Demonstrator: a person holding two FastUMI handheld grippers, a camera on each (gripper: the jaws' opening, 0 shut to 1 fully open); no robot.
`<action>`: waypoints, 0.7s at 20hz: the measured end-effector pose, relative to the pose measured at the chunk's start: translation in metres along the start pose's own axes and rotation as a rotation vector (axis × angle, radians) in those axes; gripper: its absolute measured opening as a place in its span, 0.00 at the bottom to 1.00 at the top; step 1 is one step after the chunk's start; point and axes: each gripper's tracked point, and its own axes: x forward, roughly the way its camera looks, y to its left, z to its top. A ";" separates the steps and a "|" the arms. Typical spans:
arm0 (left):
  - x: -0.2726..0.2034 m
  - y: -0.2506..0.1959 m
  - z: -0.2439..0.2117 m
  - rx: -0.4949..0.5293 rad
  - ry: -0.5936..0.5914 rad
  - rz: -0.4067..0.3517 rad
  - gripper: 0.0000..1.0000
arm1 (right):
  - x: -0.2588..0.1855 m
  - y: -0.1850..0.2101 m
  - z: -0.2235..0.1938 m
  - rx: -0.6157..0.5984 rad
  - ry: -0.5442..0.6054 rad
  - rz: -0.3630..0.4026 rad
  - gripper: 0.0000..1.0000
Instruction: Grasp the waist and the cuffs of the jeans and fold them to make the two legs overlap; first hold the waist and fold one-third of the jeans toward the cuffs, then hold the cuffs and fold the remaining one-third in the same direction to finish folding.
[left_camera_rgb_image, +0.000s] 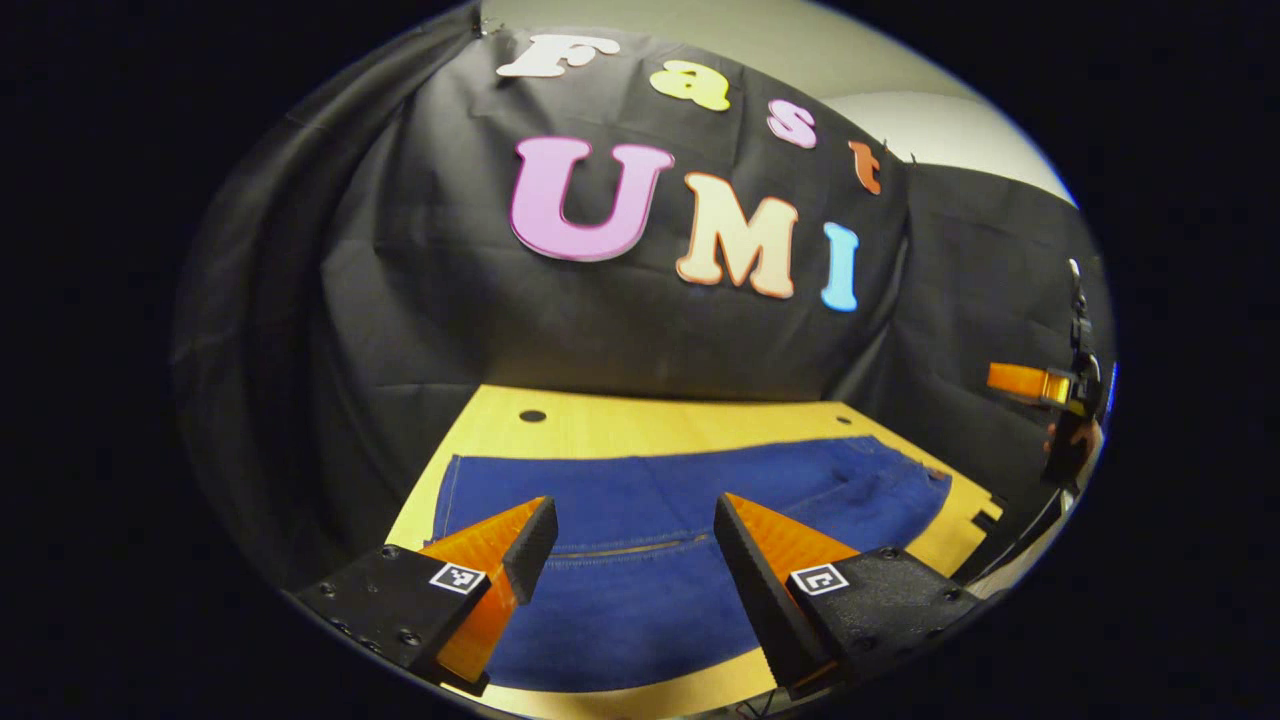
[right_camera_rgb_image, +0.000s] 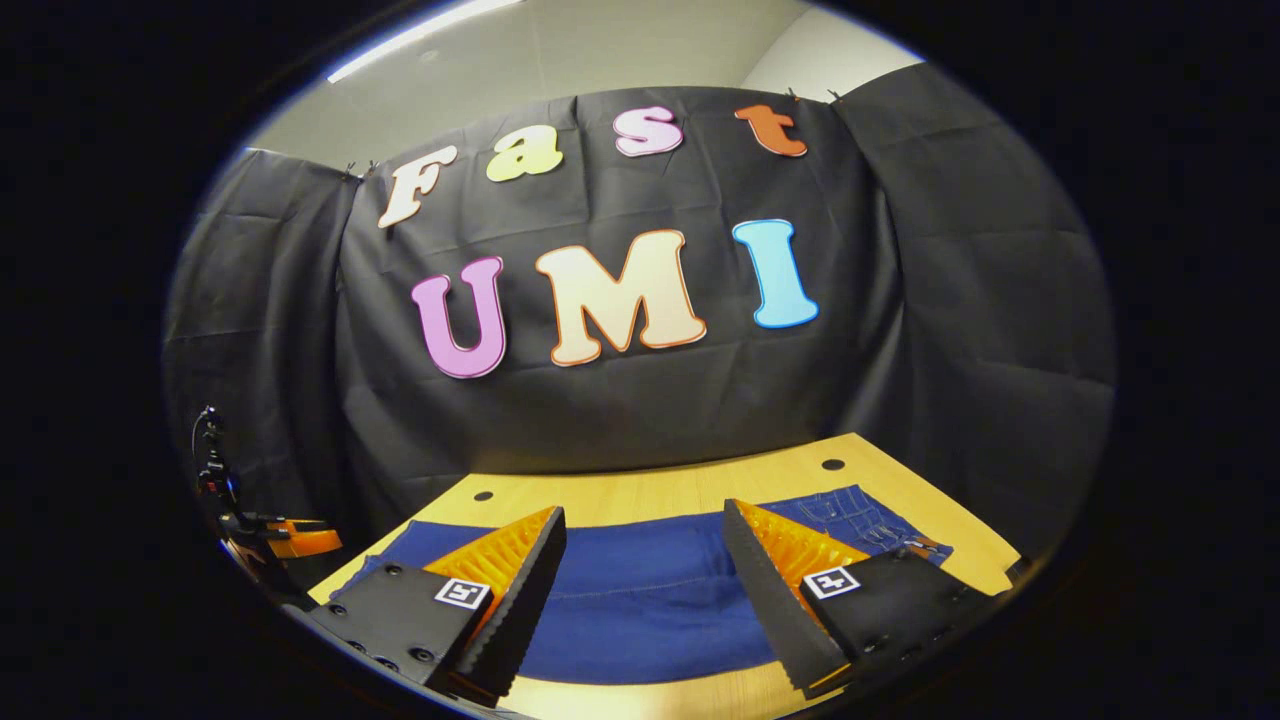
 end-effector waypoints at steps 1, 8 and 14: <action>0.000 0.004 -0.017 0.024 0.054 -0.014 0.95 | -0.001 -0.001 -0.003 -0.001 0.013 0.003 0.93; -0.021 0.029 -0.115 0.079 0.344 -0.126 0.95 | -0.003 -0.003 -0.021 -0.011 0.090 0.037 0.98; -0.049 0.050 -0.159 0.202 0.584 -0.204 0.95 | -0.005 -0.003 -0.039 -0.007 0.146 0.058 0.93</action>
